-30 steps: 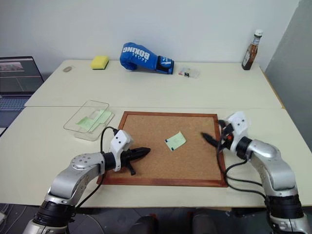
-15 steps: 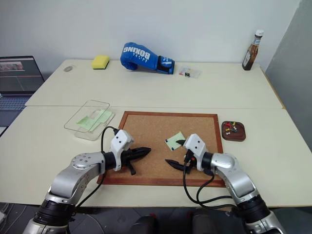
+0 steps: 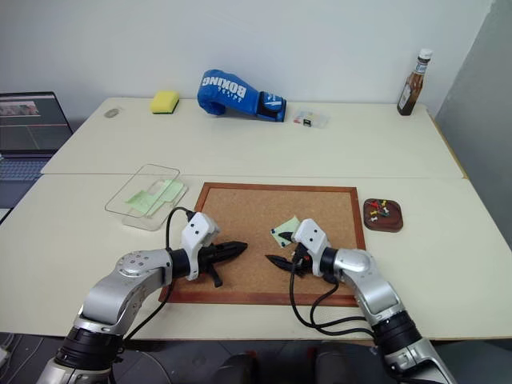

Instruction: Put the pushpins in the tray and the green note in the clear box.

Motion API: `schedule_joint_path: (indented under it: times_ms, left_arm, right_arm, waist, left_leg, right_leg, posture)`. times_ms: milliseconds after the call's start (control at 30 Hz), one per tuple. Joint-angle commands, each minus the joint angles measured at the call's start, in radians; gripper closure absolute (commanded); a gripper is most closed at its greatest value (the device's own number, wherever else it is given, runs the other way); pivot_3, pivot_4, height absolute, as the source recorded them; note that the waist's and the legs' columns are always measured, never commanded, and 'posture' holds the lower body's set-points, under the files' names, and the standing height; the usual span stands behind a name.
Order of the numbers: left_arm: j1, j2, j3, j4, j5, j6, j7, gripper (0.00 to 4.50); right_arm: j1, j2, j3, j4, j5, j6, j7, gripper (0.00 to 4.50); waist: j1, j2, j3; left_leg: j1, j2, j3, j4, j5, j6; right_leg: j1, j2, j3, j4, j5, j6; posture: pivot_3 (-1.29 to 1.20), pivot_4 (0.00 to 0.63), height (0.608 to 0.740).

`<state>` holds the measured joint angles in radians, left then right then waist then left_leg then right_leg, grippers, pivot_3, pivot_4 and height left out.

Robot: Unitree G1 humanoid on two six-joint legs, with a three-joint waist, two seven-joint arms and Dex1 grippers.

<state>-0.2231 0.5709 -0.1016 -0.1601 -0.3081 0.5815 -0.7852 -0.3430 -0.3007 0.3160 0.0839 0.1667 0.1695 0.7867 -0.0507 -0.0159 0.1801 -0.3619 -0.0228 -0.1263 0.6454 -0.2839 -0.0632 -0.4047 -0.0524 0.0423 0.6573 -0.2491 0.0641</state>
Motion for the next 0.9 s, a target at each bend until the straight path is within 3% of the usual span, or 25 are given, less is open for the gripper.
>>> schedule_joint_path:
  times_ms: [33,267,433,900]
  left_arm:
    - [0.024,0.015,-0.010,0.003,0.010,0.028,0.000,4.50]
    - [0.029,0.015,-0.011,-0.007,0.006,0.032,0.002,4.50]
    - [0.033,0.014,-0.014,-0.013,0.005,0.034,0.003,4.50]
    - [0.042,0.013,-0.016,-0.009,0.007,0.033,0.002,4.50]
  right_arm:
    - [-0.018,0.013,-0.012,0.008,-0.009,-0.026,0.001,2.32]
    - [-0.026,0.019,-0.024,0.038,-0.029,-0.043,-0.017,3.73]
    - [-0.026,0.025,-0.037,0.037,-0.026,-0.042,-0.023,4.48]
    - [-0.024,0.018,-0.157,-0.243,0.141,0.189,-0.045,4.48]
  waist:
    - [0.000,0.000,0.000]
    - [-0.001,0.000,0.000]
    - [-0.001,0.000,0.000]
    - [0.000,0.000,0.000]
  left_leg:
    - [0.000,0.000,0.000,0.000,0.000,0.000]
    - [0.000,0.000,0.000,0.000,0.000,0.000]
    - [0.000,0.000,0.000,0.000,0.000,0.000]
    - [-0.001,-0.001,0.000,0.000,0.000,0.000]
  right_leg:
    - [0.000,0.000,0.000,0.000,0.000,0.000]
    - [0.000,0.000,0.000,0.000,0.000,0.000]
    - [0.000,0.000,0.000,0.000,0.001,-0.001]
    - [-0.001,0.000,0.000,0.000,0.002,-0.004]
  posture:
    - [0.00,0.150,0.740]
    - [0.00,0.150,0.740]
    - [0.00,0.150,0.740]
    - [0.00,0.150,0.740]
